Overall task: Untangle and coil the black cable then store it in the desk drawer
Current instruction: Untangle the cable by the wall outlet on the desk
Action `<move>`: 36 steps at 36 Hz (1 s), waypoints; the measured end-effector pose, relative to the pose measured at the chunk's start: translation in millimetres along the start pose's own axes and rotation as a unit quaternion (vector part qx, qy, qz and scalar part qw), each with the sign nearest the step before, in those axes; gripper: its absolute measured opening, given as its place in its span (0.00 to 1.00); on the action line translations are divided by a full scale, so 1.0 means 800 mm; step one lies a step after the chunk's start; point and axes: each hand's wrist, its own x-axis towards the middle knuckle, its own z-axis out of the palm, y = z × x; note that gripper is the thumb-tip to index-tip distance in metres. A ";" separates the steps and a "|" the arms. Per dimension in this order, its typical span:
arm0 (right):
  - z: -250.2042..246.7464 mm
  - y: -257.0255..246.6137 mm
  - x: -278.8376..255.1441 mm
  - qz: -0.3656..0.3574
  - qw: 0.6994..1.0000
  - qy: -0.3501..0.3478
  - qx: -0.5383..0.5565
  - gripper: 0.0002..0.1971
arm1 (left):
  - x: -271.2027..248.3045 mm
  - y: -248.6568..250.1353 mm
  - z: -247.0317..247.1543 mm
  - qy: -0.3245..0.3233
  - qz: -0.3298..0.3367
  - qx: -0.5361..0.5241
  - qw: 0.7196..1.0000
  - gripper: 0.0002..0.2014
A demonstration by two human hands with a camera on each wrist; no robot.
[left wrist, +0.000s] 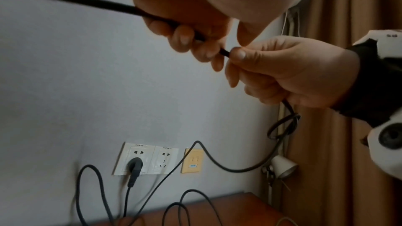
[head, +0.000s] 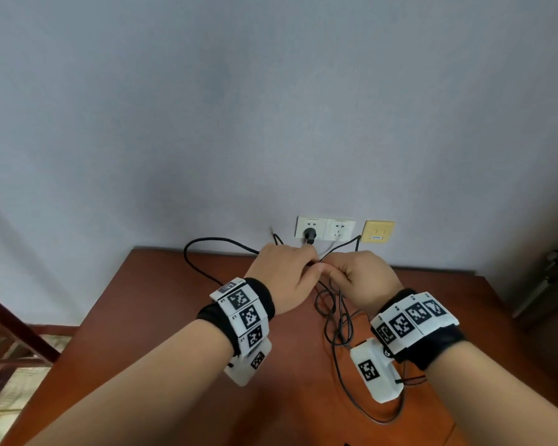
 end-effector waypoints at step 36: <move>-0.017 -0.027 0.011 0.003 0.992 -0.026 -0.124 0.28 | 0.005 0.009 -0.029 -0.111 -0.044 -0.065 0.991 0.03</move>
